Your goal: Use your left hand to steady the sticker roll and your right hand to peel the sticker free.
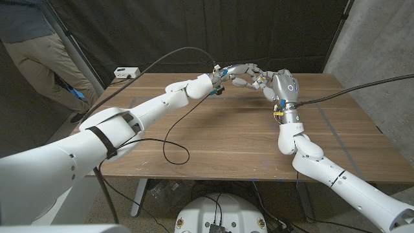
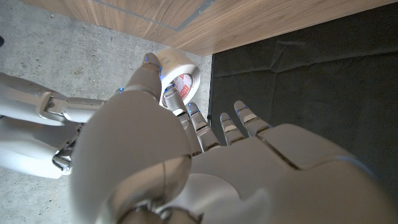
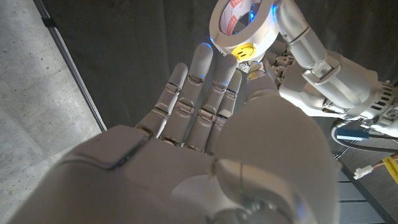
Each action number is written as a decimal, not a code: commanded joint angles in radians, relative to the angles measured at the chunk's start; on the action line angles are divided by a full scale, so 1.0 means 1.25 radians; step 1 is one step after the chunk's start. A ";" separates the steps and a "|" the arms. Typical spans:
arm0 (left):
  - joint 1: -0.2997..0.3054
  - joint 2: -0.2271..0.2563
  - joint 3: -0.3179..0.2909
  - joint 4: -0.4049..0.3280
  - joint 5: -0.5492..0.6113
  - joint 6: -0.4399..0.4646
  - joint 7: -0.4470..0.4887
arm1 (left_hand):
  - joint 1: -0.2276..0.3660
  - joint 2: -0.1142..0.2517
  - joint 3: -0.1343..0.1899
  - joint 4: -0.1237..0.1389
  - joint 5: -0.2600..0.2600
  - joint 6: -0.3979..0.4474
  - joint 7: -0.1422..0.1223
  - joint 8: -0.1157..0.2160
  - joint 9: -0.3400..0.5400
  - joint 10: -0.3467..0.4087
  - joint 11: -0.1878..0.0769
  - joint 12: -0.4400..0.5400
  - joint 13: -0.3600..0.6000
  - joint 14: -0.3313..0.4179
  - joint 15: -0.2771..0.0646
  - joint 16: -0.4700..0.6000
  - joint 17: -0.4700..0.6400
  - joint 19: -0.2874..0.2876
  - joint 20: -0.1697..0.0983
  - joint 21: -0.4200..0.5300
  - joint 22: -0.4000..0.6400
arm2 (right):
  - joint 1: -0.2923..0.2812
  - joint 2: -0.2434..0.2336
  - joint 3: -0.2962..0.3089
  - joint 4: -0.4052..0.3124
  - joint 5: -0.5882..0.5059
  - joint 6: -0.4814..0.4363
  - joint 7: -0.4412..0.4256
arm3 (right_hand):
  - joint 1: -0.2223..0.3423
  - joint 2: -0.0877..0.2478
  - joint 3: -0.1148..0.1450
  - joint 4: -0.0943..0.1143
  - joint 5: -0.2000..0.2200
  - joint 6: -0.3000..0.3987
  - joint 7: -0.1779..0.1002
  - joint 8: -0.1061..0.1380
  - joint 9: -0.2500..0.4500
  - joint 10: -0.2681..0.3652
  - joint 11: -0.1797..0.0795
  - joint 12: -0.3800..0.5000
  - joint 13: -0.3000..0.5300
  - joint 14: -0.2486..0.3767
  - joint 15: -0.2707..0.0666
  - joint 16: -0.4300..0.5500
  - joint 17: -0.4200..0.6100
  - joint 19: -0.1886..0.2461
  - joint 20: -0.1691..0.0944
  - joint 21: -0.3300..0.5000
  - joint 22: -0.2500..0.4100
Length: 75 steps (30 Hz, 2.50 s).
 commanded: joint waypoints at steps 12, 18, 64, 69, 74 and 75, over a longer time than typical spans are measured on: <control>0.029 0.023 -0.023 -0.073 0.011 0.015 -0.007 | -0.008 0.004 0.010 0.007 0.006 0.054 0.011 0.062 0.041 -0.004 0.000 -0.002 0.003 -0.001 -0.050 0.000 0.001 -0.002 -0.003 0.004 0.003 | -0.018 -0.010 0.004 -0.034 -0.016 -0.055 0.019 | -0.005 0.002 -0.011 0.001 0.007 0.034 0.010 -0.006 -0.013 0.019 0.008 0.013 0.013 0.006 -0.095 0.008 0.001 0.006 -0.005 0.022 0.000; 0.034 0.025 -0.027 -0.082 0.013 0.018 -0.008 | -0.008 0.003 0.010 0.006 0.006 0.056 0.012 0.062 0.040 -0.004 -0.001 -0.001 0.003 -0.001 -0.051 0.000 0.001 -0.002 -0.004 0.005 0.003 | -0.025 -0.011 0.010 -0.040 -0.015 -0.070 0.022 | -0.008 0.003 -0.014 0.003 0.007 0.041 0.014 -0.008 -0.017 0.023 0.013 0.016 0.016 0.007 -0.096 0.006 0.001 0.008 -0.007 0.028 -0.002; 0.032 0.017 -0.034 -0.074 -0.002 0.027 -0.013 | -0.009 0.002 0.014 0.005 0.007 0.052 0.013 0.064 0.041 -0.005 0.001 -0.002 0.004 -0.001 -0.051 0.000 0.001 -0.001 -0.005 0.007 0.003 | -0.018 0.002 -0.002 0.020 -0.050 -0.007 -0.122 | 0.089 0.039 0.012 -0.022 -0.005 0.157 0.027 0.045 0.020 0.129 0.011 0.086 0.065 0.074 -0.099 0.026 0.028 0.026 -0.025 0.120 -0.013; 0.037 0.020 -0.039 -0.084 -0.008 0.033 -0.014 | -0.009 0.002 0.014 0.004 0.007 0.054 0.014 0.065 0.041 -0.005 -0.001 -0.002 0.004 0.000 -0.051 0.000 0.001 -0.001 -0.005 0.007 0.003 | -0.025 -0.002 -0.002 0.013 -0.054 -0.008 -0.125 | 0.093 0.035 0.014 -0.024 -0.007 0.168 0.031 0.051 0.023 0.138 0.015 0.089 0.066 0.083 -0.097 0.026 0.037 0.026 -0.021 0.131 -0.013; 0.042 0.025 -0.041 -0.097 -0.008 0.041 -0.016 | -0.009 0.002 0.015 0.004 0.007 0.052 0.015 0.065 0.041 -0.005 -0.001 -0.002 0.004 -0.001 -0.052 0.000 0.001 -0.001 -0.005 0.008 0.003 | -0.031 -0.002 -0.001 0.011 -0.057 -0.004 -0.138 | 0.094 0.034 0.015 -0.024 -0.008 0.168 0.032 0.051 0.024 0.139 0.016 0.090 0.068 0.086 -0.097 0.025 0.042 0.024 -0.021 0.137 -0.013; 0.043 0.026 -0.041 -0.100 -0.008 0.042 -0.017 | -0.009 0.002 0.015 0.004 0.007 0.051 0.014 0.064 0.042 -0.006 0.000 -0.002 0.004 -0.001 -0.051 0.000 0.001 0.000 -0.005 0.008 0.003 | -0.032 -0.001 0.000 0.010 -0.057 -0.005 -0.139 | 0.094 0.033 0.015 -0.025 -0.009 0.168 0.032 0.051 0.024 0.139 0.016 0.091 0.069 0.086 -0.097 0.024 0.042 0.024 -0.020 0.137 -0.013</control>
